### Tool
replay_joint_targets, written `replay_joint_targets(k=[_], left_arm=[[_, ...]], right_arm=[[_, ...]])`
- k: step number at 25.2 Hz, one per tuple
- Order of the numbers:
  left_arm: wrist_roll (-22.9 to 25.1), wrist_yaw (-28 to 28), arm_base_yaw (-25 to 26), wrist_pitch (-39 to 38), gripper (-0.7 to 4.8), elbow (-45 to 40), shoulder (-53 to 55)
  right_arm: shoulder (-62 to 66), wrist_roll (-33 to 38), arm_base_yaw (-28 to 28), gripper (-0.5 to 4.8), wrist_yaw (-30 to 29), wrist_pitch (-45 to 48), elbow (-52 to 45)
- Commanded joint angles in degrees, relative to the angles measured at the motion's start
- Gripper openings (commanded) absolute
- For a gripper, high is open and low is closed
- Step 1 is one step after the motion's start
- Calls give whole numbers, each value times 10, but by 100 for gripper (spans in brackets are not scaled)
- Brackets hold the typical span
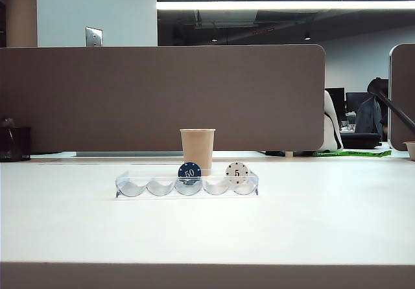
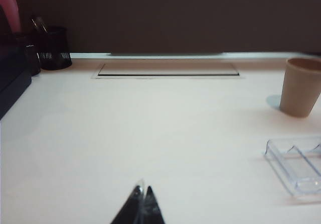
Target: Pick up the chip with the greater value and put it into the paper cup.
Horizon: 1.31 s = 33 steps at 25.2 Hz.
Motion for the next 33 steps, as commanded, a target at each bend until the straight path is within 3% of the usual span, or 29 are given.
replay_joint_targets(k=[1, 12, 26, 33], left_arm=[[-19, 2, 0, 29, -5, 2, 0], [-50, 2, 0, 29, -5, 2, 0], [-9, 1, 0, 26, -5, 2, 0], [-10, 0, 0, 27, -5, 2, 0]], right_arm=[[0, -11, -1, -6, 1, 12, -1], [0, -56, -1, -6, 76, -5, -1], [0, -53, -1, -5, 58, -52, -1], [0, 7, 0, -6, 17, -46, -1]])
